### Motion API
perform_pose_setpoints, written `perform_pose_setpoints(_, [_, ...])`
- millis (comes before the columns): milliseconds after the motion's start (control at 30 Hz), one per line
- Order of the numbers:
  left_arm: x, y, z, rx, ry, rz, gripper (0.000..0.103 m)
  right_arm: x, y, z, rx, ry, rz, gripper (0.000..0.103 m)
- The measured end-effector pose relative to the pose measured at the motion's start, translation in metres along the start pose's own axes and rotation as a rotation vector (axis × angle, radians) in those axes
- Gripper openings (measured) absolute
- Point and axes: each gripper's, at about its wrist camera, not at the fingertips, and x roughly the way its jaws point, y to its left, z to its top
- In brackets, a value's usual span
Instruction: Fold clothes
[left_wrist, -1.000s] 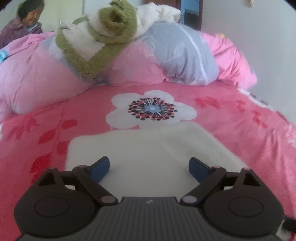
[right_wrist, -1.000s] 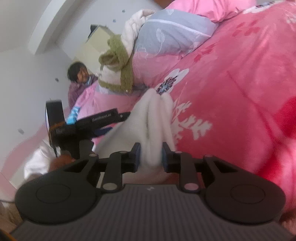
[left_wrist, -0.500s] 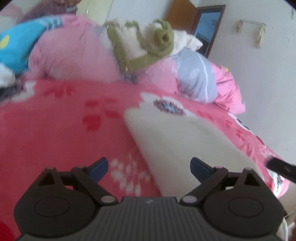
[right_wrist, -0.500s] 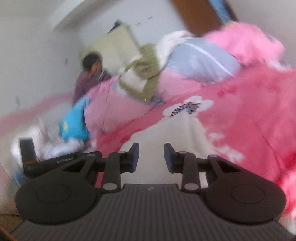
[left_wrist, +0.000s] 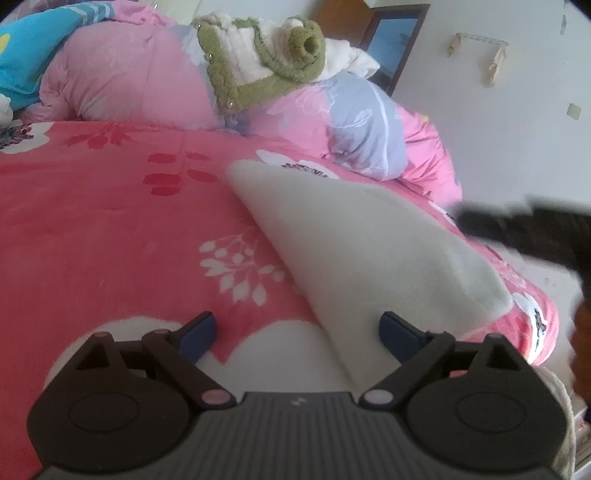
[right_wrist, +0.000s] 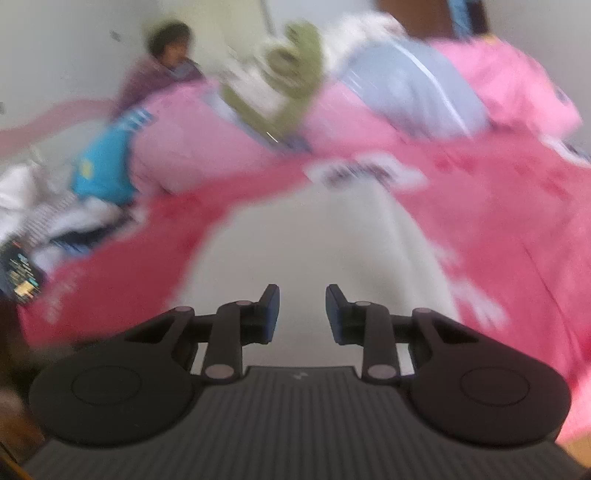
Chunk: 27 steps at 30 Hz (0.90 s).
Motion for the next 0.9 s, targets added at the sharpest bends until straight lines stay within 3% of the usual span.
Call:
perform_pose_setpoints(200, [-0.008, 0.018, 0.005, -0.065, -0.032, -0.036, 0.083, 0.054, 0.020, -0.020, -0.103, 0.023, 0.052, 0.026])
perform_pose_setpoints(333, [-0.007, 0.031, 0.015, -0.116, -0.051, -0.047, 0.083, 0.029, 0.017, -0.042, -0.080, -0.026, 0.079, 0.026])
perform_pose_setpoints(500, [0.024, 0.037, 0.052, -0.170, -0.074, -0.003, 0.070, 0.006, 0.004, -0.044, -0.042, 0.018, 0.086, 0.026])
perform_pose_setpoints(700, [0.071, 0.024, 0.093, -0.193, -0.072, -0.009, 0.045, 0.002, -0.020, -0.019, 0.011, -0.141, 0.004, 0.026])
perform_pose_setpoints(800, [0.098, 0.013, 0.097, -0.141, -0.044, 0.044, 0.042, 0.010, -0.032, -0.019, 0.048, -0.161, 0.012, 0.026])
perform_pose_setpoints(900, [0.112, 0.016, 0.086, -0.152, -0.019, 0.051, 0.044, 0.029, -0.040, -0.035, 0.057, -0.097, 0.012, 0.025])
